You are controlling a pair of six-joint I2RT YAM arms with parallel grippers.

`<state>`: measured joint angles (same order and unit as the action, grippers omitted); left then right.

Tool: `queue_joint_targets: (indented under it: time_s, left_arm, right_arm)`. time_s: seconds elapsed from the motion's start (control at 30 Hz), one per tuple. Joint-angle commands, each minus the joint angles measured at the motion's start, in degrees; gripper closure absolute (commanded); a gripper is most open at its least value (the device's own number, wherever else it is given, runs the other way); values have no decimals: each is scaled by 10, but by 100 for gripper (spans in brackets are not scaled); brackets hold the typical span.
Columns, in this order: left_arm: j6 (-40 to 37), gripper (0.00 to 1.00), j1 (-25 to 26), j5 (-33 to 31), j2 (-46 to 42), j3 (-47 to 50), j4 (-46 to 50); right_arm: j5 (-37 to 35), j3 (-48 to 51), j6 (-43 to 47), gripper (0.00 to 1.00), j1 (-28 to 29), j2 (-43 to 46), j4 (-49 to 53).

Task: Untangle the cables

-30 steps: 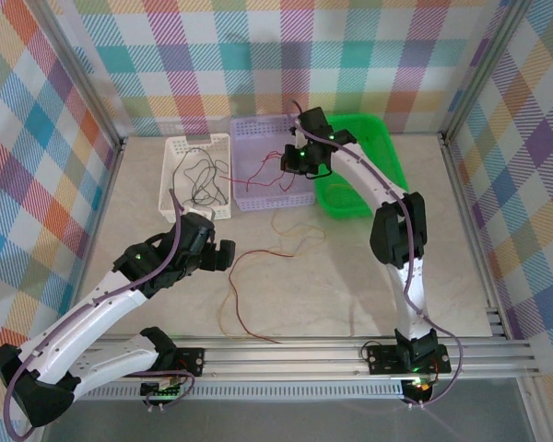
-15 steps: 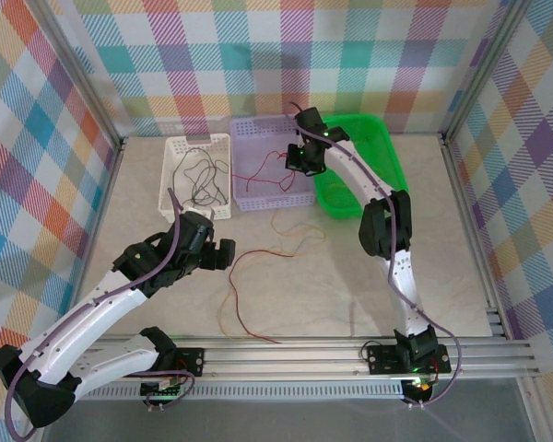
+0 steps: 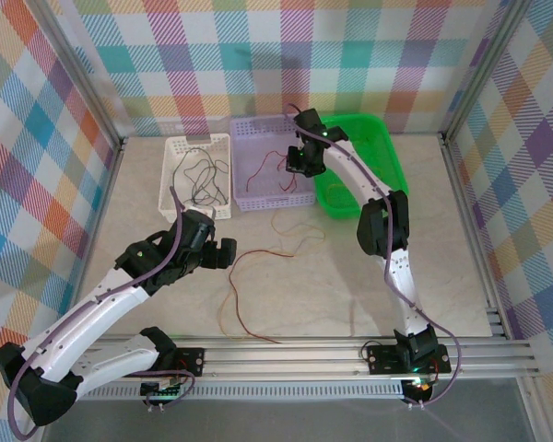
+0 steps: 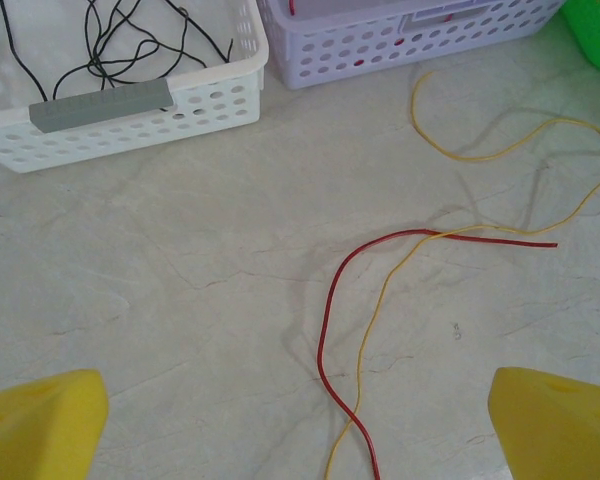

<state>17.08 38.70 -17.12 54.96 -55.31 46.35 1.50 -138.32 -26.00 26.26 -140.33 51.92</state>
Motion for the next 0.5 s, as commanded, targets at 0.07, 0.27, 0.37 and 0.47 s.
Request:
queue_joint_targets:
  time_s: [0.07, 0.27, 0.37, 0.47]
  left_arm:
    - [-3, 3, -8, 9, 6, 5, -2]
    - [-4, 4, -8, 13, 16, 3, 1]
    - [-4, 4, -8, 16, 25, 0, 6]
    - [-3, 5, -8, 17, 33, -2, 11]
  right_arm:
    - [14, -27, 2, 64, 6, 37, 12]
    - [25, -26, 0, 54, 14, 83, 10]
    - [25, -21, 4, 49, 21, 110, 10]
    - [23, -12, 10, 44, 29, 135, 10]
